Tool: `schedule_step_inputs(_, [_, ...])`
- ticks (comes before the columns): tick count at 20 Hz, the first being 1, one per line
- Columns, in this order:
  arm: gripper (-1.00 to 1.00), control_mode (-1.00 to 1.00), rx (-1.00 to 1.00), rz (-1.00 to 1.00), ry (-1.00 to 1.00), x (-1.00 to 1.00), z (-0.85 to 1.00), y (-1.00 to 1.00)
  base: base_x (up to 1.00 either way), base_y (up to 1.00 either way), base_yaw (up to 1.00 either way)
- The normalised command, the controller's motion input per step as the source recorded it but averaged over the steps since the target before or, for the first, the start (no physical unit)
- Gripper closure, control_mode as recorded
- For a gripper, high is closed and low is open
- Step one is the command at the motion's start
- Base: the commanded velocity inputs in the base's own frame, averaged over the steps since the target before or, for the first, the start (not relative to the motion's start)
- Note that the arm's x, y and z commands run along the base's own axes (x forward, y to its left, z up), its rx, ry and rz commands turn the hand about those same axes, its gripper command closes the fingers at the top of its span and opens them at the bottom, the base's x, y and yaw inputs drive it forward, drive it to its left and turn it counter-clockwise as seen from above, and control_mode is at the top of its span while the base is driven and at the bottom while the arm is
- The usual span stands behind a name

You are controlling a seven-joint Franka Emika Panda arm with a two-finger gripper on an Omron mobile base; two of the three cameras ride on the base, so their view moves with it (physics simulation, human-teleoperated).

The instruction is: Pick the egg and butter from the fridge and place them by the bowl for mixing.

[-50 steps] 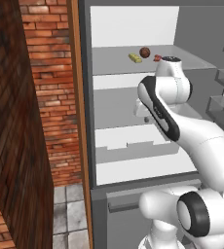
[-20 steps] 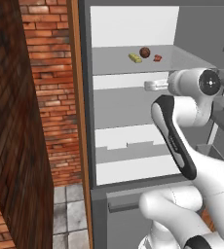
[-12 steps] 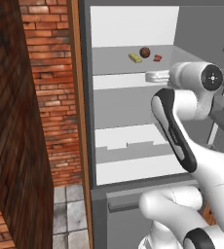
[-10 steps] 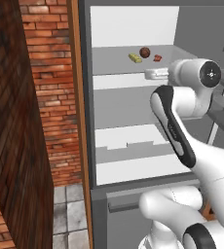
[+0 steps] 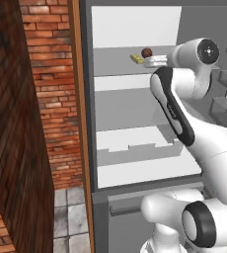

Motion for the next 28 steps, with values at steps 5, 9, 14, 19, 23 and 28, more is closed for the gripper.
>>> schedule_step_inputs(5, [-1.00, -1.00, 0.00, 0.00, -0.03, 0.45, -0.04, 0.03, 0.00, 0.00, 0.00])
schedule_step_inputs(9, [-1.00, -1.00, 0.00, 0.01, 0.00, 0.56, -0.09, 0.00, 0.00, 0.00, 0.00])
schedule_step_inputs(14, [-1.00, -1.00, 0.01, 0.06, 0.08, 0.62, 0.00, -0.03, 0.00, 0.00, 0.00])
schedule_step_inputs(19, [-1.00, -1.00, 0.00, 0.09, 0.26, 0.43, -0.08, -0.05, 0.00, 0.00, 0.00])
schedule_step_inputs(23, [-1.00, -1.00, 0.00, 0.08, 0.15, 0.36, -0.13, -0.08, 0.00, 0.00, 0.00])
schedule_step_inputs(28, [-1.00, -1.00, -0.02, 0.04, 0.00, 0.33, -0.20, -0.06, 0.00, 0.00, 0.00])
